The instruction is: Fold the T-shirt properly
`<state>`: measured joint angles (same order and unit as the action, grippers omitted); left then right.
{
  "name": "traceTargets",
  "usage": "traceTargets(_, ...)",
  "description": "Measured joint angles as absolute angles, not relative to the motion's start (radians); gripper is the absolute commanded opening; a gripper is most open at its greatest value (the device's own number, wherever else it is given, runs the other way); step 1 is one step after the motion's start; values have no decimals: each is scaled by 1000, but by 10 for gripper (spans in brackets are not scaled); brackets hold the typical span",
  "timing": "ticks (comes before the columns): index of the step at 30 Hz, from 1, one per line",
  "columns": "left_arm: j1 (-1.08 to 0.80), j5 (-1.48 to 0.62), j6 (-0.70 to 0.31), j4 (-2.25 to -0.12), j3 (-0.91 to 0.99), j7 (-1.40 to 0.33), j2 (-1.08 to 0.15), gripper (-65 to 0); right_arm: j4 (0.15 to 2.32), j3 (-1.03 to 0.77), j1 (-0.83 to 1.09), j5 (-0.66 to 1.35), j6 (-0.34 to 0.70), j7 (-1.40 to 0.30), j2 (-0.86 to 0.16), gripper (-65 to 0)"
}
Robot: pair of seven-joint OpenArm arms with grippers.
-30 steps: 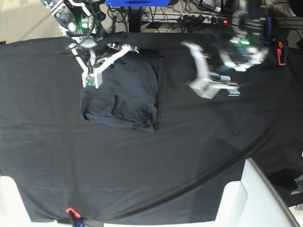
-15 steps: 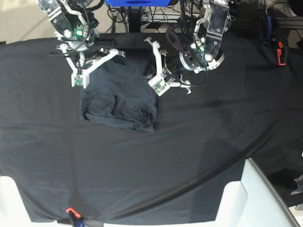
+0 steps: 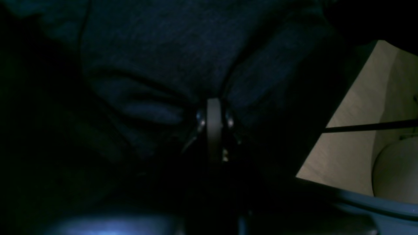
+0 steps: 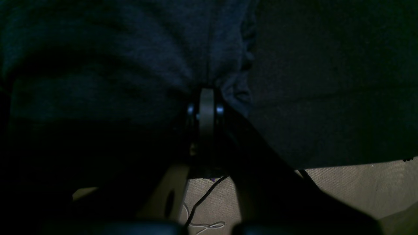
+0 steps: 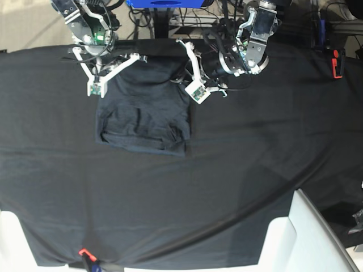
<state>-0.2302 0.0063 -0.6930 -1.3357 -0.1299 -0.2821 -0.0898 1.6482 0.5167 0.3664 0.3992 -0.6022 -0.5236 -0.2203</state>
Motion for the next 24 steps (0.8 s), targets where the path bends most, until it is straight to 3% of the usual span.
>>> traceTargets(5,-229,27,-697,-1382,-133,-319,-90,-650,1660,520,367,400,-603,-531,-221,-650)
traceTargets(11,-234,38,-688,-1540,-119,-329,-101,-650,1845,526,401,397,-604,-547,-245,-650)
traceTargets(16,-350,37,-689,-1646,-115,-318,-187,-650,1893,525,398,395,-596,-543,-365,-650)
traceTargets(19,-474,41,-703,-1704,-21,-320,-239,-650,1956,521,455,400,-606,-544,-443,-650)
traceTargets(24,-684,34,-684,-1734,147,-69,-294,-650,1993,466,641,400,-600,-544,-472,-650)
